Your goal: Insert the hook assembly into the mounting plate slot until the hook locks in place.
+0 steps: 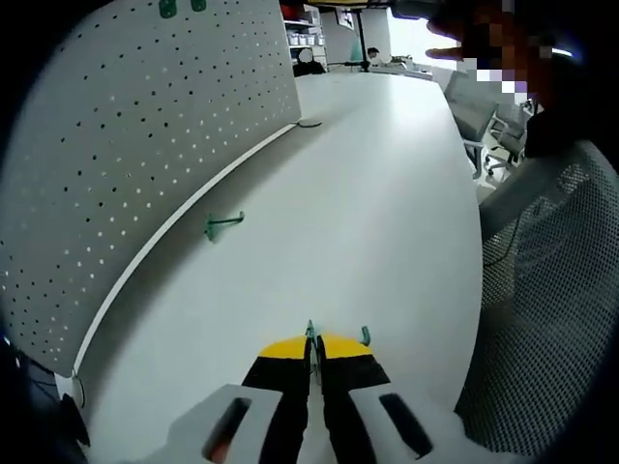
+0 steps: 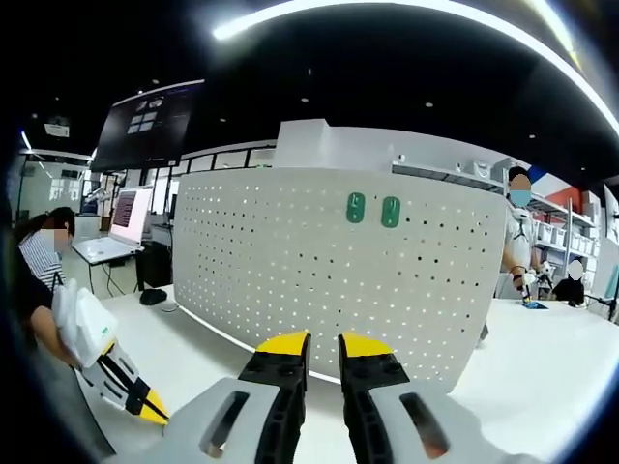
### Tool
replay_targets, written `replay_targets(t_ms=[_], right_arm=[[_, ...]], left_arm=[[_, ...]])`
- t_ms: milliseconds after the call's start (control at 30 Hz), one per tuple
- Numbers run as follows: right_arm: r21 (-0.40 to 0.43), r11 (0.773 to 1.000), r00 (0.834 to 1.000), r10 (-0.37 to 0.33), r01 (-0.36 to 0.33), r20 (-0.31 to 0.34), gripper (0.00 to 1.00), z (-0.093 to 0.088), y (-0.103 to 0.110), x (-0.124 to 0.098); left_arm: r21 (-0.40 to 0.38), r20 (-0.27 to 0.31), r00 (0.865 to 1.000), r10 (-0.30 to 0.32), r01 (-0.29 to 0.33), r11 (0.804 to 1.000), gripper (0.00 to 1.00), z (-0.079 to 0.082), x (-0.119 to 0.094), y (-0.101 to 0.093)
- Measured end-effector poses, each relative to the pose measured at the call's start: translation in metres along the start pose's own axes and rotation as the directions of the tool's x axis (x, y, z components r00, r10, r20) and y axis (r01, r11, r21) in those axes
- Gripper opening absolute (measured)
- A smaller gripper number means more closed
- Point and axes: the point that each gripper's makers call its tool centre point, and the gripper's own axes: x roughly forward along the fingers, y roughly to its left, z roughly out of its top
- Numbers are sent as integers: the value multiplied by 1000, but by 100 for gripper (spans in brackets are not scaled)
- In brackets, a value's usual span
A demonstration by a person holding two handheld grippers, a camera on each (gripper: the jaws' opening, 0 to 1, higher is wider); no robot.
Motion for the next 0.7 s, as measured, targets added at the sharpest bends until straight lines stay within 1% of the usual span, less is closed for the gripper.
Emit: replay_targets(t_ms=[200, 300, 433, 500, 700], right_arm=[[0, 1000, 1000, 2, -2, 0, 10, 0, 0, 0], [0, 1000, 1000, 4, -4, 2, 10, 0, 1, 0], [-5, 1000, 1000, 8, -8, 2, 10, 1, 3, 0], [-8, 1000, 1000, 11, -11, 2, 10, 1, 4, 0], [-18, 1000, 1000, 22, -22, 2, 10, 2, 9, 0]], left_arm=[[-10, 2, 1000, 6, -6, 1000, 2, 0, -2, 2], [-19, 15, 1000, 12, -12, 1000, 2, 4, -4, 5], [-51, 61, 998, 27, -24, 998, 2, 14, -12, 11], [-88, 92, 995, 35, -27, 996, 2, 21, -17, 15], [-128, 146, 988, 58, -40, 991, 1, 31, -31, 25]])
